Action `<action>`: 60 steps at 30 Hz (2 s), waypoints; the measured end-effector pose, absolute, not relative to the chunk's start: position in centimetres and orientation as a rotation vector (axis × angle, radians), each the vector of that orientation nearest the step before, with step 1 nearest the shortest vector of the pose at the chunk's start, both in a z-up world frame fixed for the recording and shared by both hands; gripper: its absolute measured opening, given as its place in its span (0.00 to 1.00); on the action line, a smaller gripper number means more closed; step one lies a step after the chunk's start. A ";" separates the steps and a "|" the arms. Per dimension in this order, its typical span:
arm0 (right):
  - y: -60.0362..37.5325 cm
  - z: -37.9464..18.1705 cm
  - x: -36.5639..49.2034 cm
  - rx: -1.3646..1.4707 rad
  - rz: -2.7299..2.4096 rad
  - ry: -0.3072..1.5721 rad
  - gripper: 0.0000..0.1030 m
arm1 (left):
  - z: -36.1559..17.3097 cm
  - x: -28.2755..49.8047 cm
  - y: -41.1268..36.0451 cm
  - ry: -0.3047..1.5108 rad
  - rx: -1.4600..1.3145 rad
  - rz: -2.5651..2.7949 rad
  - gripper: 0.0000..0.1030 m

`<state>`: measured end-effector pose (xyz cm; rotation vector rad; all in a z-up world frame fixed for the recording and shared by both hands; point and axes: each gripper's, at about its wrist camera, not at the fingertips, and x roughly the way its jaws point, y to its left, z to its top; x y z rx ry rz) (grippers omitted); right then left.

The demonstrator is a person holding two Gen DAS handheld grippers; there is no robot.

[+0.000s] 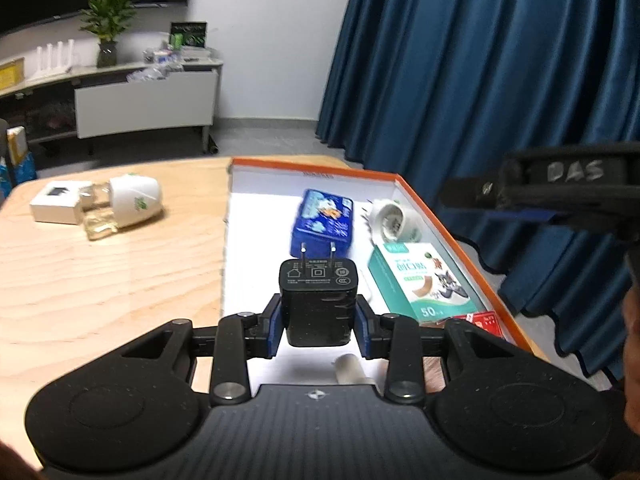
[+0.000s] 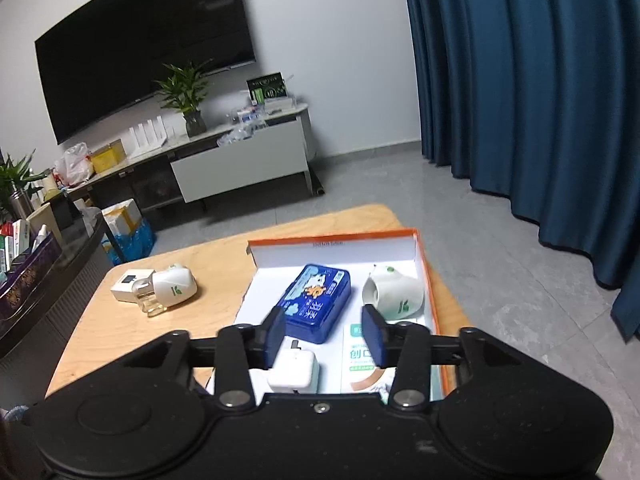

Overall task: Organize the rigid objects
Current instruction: 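Lower the charger and copper tube into the box and open both grippers, then withdraw both tools toward the white charger box and white diffuser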

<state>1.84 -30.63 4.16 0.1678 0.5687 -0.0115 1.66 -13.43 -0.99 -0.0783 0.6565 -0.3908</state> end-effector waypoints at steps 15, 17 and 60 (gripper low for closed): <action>-33.2 4.7 -0.7 0.223 -0.078 0.547 0.68 | -1.6 2.6 -15.4 0.693 -0.062 -0.459 0.44; -32.8 4.9 -1.0 0.212 -0.074 0.544 0.71 | -1.1 2.2 -15.5 0.683 -0.057 -0.443 0.59; -18.5 4.5 0.4 0.036 0.170 0.649 0.84 | 1.8 -0.2 0.4 0.638 -0.163 0.017 0.88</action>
